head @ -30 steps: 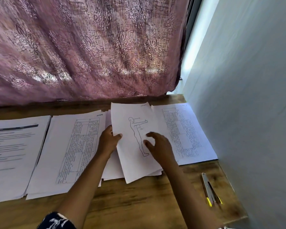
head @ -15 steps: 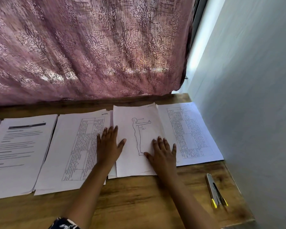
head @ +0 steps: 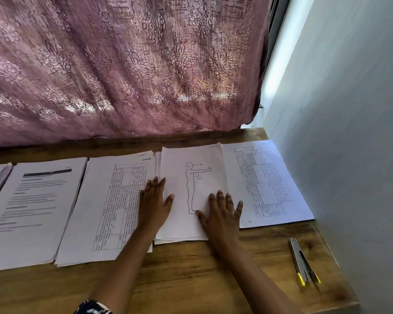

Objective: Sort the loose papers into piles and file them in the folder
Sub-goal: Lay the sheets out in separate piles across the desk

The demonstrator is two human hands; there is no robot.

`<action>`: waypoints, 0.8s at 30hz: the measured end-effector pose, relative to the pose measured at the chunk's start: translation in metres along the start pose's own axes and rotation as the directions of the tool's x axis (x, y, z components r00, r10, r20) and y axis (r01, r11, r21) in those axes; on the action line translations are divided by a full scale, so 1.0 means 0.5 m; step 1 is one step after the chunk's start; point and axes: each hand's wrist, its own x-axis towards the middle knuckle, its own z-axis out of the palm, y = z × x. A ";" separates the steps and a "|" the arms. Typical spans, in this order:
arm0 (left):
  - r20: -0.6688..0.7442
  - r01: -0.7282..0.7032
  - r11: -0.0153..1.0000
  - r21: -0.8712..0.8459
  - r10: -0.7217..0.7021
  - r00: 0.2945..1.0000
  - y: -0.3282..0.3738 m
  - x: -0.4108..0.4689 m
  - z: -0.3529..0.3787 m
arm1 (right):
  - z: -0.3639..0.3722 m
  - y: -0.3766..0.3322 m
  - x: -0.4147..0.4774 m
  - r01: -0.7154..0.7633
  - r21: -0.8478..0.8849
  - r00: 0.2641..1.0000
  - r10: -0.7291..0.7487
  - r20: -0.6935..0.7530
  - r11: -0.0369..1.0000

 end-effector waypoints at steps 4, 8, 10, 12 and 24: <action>-0.012 -0.002 0.996 0.085 0.003 1.000 0.005 -0.003 0.000 | 0.007 0.008 0.005 0.072 0.030 0.997 -0.071 -0.039 0.997; -0.032 -0.049 0.993 0.108 0.053 0.998 0.018 -0.009 0.002 | 0.000 0.025 0.014 0.081 0.116 0.988 -0.065 -0.141 0.990; -0.013 -0.103 0.991 0.082 0.105 0.994 0.034 -0.008 0.003 | -0.009 0.047 0.023 0.040 0.173 0.974 0.000 -0.225 0.984; 0.042 -0.190 0.979 0.076 0.187 0.982 0.061 -0.004 0.008 | -0.019 0.076 0.035 -0.008 0.199 0.963 0.061 -0.264 0.980; 0.314 -0.384 0.908 0.169 0.320 0.894 0.165 0.049 0.061 | -0.059 0.143 0.170 0.030 0.319 0.992 -0.068 0.109 0.947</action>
